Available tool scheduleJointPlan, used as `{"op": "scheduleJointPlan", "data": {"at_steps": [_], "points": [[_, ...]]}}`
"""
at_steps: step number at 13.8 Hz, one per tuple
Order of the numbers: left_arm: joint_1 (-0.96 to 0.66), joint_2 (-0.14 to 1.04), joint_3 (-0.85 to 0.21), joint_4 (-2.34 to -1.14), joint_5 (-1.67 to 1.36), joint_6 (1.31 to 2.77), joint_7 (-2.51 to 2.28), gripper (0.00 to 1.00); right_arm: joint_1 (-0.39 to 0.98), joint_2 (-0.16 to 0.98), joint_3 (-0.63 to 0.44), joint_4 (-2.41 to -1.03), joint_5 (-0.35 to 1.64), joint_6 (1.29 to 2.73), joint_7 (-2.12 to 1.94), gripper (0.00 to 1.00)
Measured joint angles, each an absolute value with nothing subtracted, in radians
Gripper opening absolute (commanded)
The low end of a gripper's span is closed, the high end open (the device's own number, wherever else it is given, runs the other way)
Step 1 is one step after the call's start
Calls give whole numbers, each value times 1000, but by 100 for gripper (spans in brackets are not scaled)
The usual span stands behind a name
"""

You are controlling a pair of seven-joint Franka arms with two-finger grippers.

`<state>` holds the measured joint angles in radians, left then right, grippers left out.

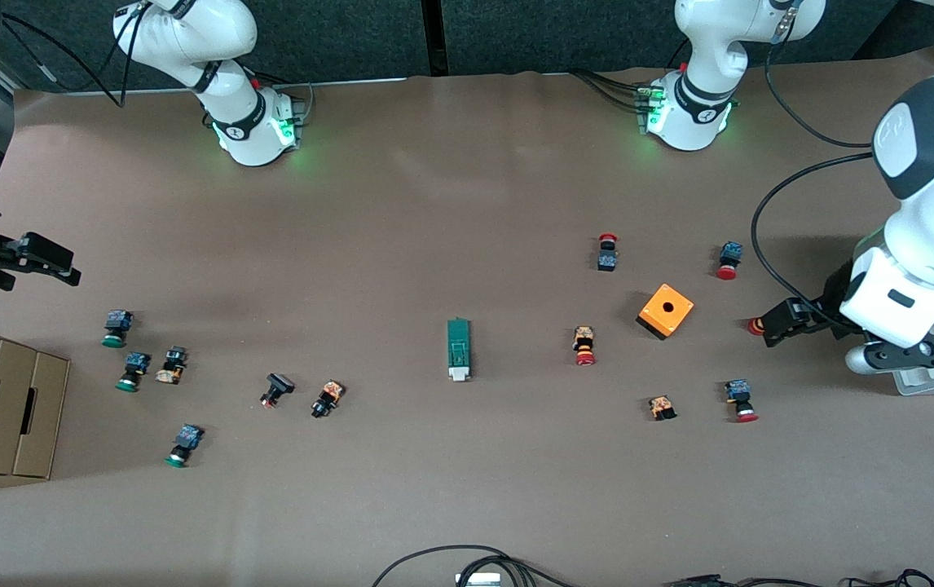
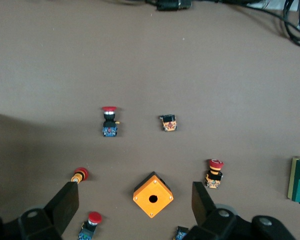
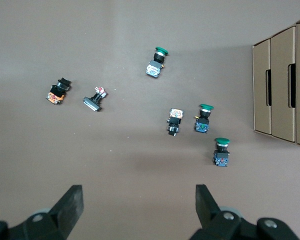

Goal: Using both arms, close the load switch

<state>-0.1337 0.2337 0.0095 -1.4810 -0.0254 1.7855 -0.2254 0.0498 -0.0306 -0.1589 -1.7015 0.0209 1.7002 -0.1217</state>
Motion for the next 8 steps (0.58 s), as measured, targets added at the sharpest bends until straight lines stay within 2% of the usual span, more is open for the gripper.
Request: {"op": "scheduleJointPlan", "data": {"at_steps": [8], "points": [[-70,227,13,-1460,-45,1746,-164,100,51,-31,-159,-1701,21,1701,-122,100]]}}
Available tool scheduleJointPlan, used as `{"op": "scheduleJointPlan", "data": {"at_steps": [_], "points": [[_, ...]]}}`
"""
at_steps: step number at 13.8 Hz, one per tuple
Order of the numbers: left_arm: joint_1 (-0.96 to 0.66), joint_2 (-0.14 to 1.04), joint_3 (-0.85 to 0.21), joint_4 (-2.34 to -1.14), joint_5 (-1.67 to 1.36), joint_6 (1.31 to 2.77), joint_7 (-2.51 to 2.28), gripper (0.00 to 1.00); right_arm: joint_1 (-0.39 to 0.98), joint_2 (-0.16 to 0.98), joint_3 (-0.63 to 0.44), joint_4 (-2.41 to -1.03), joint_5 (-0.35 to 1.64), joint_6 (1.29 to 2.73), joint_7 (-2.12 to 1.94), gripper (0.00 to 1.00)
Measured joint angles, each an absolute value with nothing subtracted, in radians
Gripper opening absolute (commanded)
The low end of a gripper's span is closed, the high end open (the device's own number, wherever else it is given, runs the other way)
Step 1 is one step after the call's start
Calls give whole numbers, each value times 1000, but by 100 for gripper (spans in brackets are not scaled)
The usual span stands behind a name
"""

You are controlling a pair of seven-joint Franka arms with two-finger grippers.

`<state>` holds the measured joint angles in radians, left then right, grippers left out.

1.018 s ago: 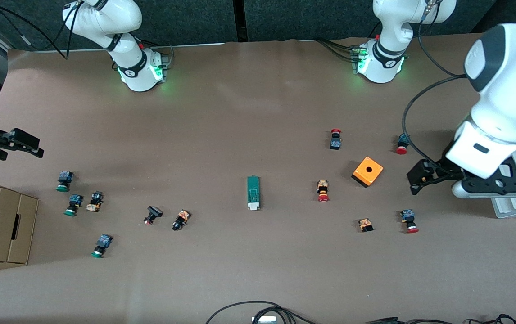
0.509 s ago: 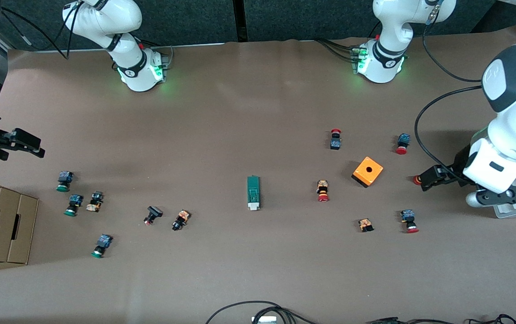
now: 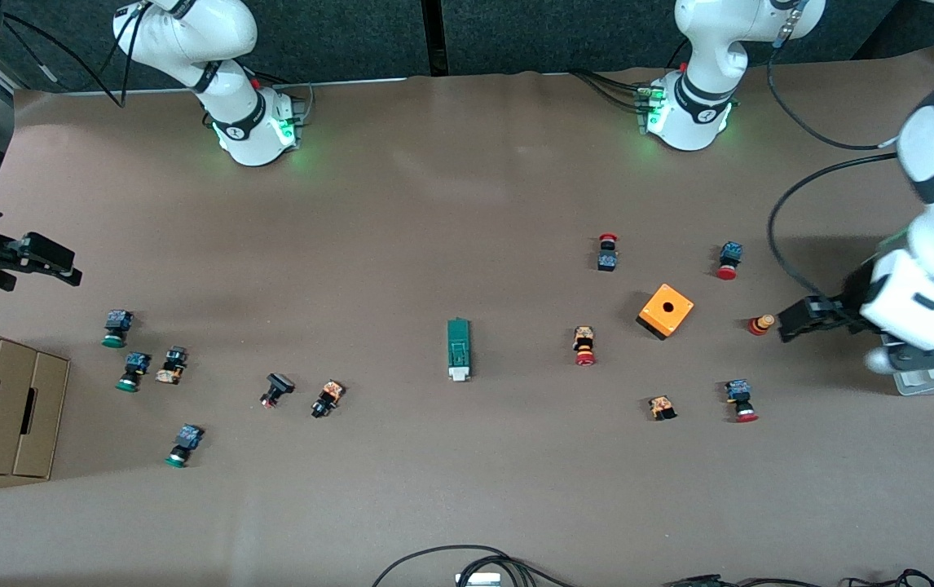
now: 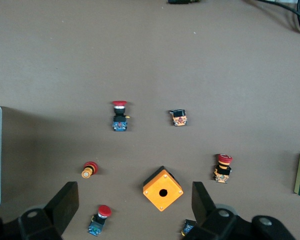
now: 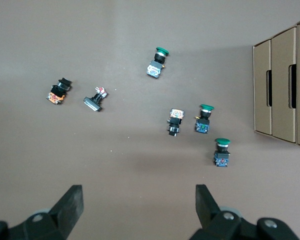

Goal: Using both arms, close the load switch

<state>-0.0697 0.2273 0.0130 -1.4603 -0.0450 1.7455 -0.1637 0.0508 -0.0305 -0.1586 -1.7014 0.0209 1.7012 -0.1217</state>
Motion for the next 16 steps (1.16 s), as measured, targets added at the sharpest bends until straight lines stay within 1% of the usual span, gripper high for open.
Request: {"op": "scheduleJointPlan", "data": {"at_steps": [2,6,10,16], "points": [[-34,223,14,-1448,-61,1734,-135,100,51,-30,-159,-1701,21,1701,-122,100],[-29,218,12,-1435,-63,1702,-130,100,51,-30,-159,-1701,21,1702,-122,100],[-31,203,11,-1433,-60,1619,-129,100,51,-29,-159,-1701,21,1703,-122,100],[-32,190,9,-1434,-23,1622,-129,100,51,-29,-159,-1701,21,1709,-122,100]]}}
